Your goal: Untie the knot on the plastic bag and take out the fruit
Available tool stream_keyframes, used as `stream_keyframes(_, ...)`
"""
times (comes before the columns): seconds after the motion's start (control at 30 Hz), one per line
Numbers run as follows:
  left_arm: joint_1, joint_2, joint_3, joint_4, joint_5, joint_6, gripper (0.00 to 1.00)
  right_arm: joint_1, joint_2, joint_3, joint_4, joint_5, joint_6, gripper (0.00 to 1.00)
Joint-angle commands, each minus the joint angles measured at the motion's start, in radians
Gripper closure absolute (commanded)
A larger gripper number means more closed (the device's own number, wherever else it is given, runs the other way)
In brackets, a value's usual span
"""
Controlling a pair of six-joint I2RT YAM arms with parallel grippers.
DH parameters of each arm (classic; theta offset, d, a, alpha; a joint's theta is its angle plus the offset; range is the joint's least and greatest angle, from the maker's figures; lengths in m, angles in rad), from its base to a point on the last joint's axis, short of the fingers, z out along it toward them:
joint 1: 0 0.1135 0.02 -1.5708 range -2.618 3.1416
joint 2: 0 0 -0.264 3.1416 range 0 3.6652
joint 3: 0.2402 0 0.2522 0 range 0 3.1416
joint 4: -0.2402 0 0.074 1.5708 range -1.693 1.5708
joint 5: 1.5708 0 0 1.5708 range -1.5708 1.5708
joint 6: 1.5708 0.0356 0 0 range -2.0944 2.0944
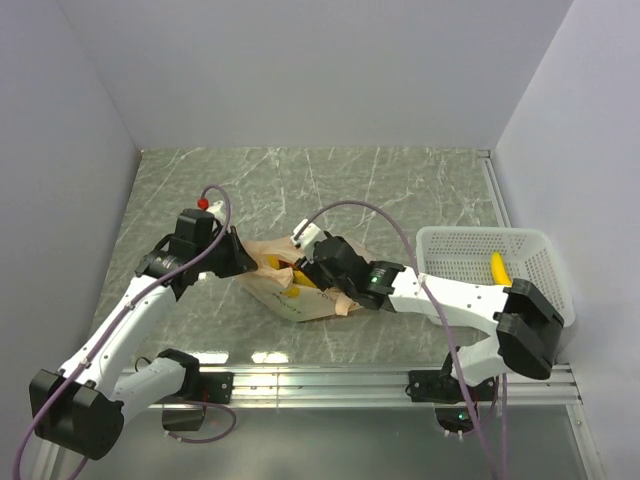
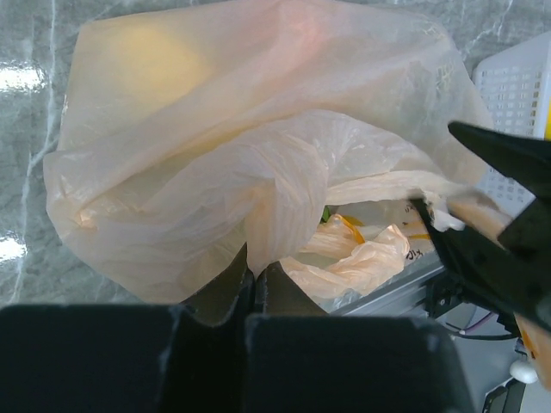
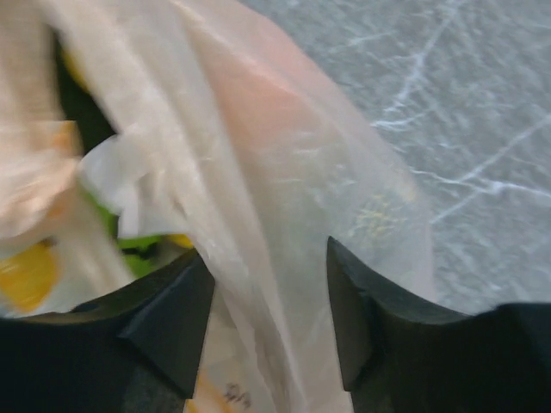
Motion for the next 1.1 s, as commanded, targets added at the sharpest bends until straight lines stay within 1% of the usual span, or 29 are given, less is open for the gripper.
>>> stream_keyframes(0.0,0.002,-0.029,-0.011,0.013,0.038,0.027,0.99,-0.05,0.035,0.044,0.063,0.137,-0.052,0.43)
stream_keyframes(0.07,0.002,-0.032,-0.021,0.01,0.054,0.032,0.99,-0.085,0.04,0.034,0.079,0.134,-0.026,0.6)
stream_keyframes(0.17,0.002,-0.049,-0.046,-0.003,0.074,0.038,0.99,-0.179,0.022,0.024,0.109,0.096,0.071,1.0)
stream_keyframes(0.23,0.002,-0.06,-0.07,-0.009,0.087,0.038,0.99,-0.229,0.005,0.017,0.129,0.038,0.153,1.0)
stream_keyframes(0.33,0.002,-0.08,-0.106,0.004,0.103,0.034,0.99,-0.239,-0.011,0.014,0.157,-0.005,0.197,1.0)
stream_keyframes(0.4,0.002,-0.098,-0.115,0.033,0.178,0.053,0.88,-0.239,0.006,0.027,0.142,-0.028,0.209,1.0)
stream_keyframes(0.47,0.002,-0.147,-0.11,0.1,0.251,0.084,0.7,-0.231,0.012,0.021,0.143,-0.047,0.227,1.0)
stream_keyframes(0.5,0.002,-0.169,-0.101,0.112,0.276,0.092,0.49,-0.229,0.011,0.014,0.155,-0.05,0.233,1.0)
stream_keyframes(0.57,0.001,-0.236,-0.049,0.128,0.249,0.121,0.28,-0.226,0.002,-0.008,0.168,-0.064,0.247,1.0)
stream_keyframes(0.6,0.001,-0.253,-0.028,0.129,0.202,0.133,0.13,-0.223,-0.001,-0.015,0.177,-0.067,0.25,1.0)
stream_keyframes(0.63,0.001,-0.267,0.018,0.129,0.184,0.144,0.09,-0.222,-0.008,-0.023,0.182,-0.068,0.253,1.0)
stream_keyframes(0.67,-0.001,-0.285,0.04,0.134,0.164,0.158,0.09,-0.22,-0.009,-0.025,0.185,-0.07,0.253,1.0)
stream_keyframes(0.73,-0.018,-0.29,0.086,0.178,0.147,0.153,0.12,-0.214,-0.011,-0.029,0.191,-0.07,0.253,1.0)
stream_keyframes(0.77,-0.028,-0.277,0.095,0.198,0.147,0.138,0.22,-0.211,-0.011,-0.031,0.194,-0.067,0.253,1.0)
stream_keyframes(0.8,-0.047,-0.266,0.101,0.241,0.144,0.132,0.28,-0.213,-0.009,-0.034,0.2,-0.067,0.256,1.0)
stream_keyframes(0.83,-0.097,-0.252,0.106,0.26,0.117,0.126,0.35,-0.213,-0.011,-0.035,0.205,-0.068,0.257,1.0)
stream_keyframes(0.87,-0.137,-0.217,0.104,0.278,0.086,0.115,0.5,-0.21,-0.009,-0.037,0.206,-0.068,0.258,1.0)
stream_keyframes(0.9,-0.181,-0.195,0.104,0.29,0.039,0.113,0.57,-0.213,-0.009,-0.037,0.206,-0.071,0.261,1.0)
stream_keyframes(0.93,-0.287,-0.172,0.106,0.303,-0.044,0.113,0.61,-0.211,-0.009,-0.037,0.205,-0.073,0.263,1.0)
stream_keyframes(1.0,-0.387,-0.1,0.104,0.321,-0.134,0.098,0.62,-0.211,-0.012,-0.039,0.202,-0.07,0.264,1.0)
stream_keyframes(1.03,-0.463,-0.076,0.094,0.347,-0.161,0.09,0.61,-0.211,-0.017,-0.039,0.202,-0.065,0.264,1.0)
stream_keyframes(1.07,-0.493,-0.028,0.088,0.358,-0.213,0.066,0.61,-0.211,-0.017,-0.04,0.2,-0.062,0.263,1.0)
